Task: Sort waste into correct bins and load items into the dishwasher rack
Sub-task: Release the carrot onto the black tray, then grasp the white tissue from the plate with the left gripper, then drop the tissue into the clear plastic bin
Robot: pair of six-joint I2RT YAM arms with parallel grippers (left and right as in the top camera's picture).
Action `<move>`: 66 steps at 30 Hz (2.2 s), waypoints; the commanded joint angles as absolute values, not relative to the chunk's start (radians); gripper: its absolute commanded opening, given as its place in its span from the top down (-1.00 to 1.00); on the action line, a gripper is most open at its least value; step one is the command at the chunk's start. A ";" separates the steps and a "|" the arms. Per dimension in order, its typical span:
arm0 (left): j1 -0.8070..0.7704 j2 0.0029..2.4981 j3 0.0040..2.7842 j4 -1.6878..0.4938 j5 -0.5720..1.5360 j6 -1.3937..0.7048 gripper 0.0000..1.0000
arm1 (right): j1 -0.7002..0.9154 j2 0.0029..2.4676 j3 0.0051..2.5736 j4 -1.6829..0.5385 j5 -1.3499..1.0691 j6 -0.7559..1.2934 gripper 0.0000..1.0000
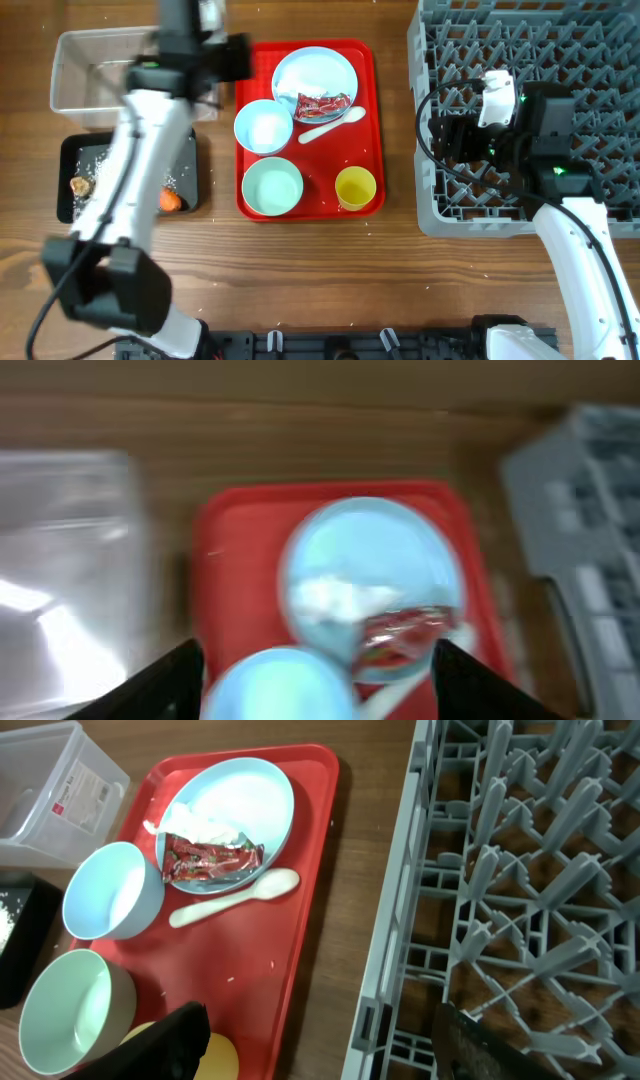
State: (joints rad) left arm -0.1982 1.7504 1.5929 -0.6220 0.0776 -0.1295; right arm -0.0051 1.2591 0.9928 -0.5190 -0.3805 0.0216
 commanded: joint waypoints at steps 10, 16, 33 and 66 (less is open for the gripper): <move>-0.384 2.189 1.592 -0.347 0.025 0.027 -0.67 | -0.004 1.271 1.006 -0.548 -0.381 0.027 -0.48; -0.384 2.238 1.592 -0.326 0.052 0.049 -0.36 | -0.004 1.271 1.006 -0.551 -0.380 0.027 -0.48; -0.371 2.211 1.787 -0.523 0.084 0.076 0.92 | -0.004 1.271 1.006 -0.551 -0.380 0.026 -0.48; 0.043 2.164 2.027 -0.931 0.281 -0.080 0.02 | -0.004 1.273 1.006 -0.554 -0.381 0.026 -0.48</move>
State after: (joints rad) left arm 0.0208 2.1494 2.0254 -0.9470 -0.1402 -0.1761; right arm -0.0051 1.2598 0.9928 -0.5568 -0.3805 0.0216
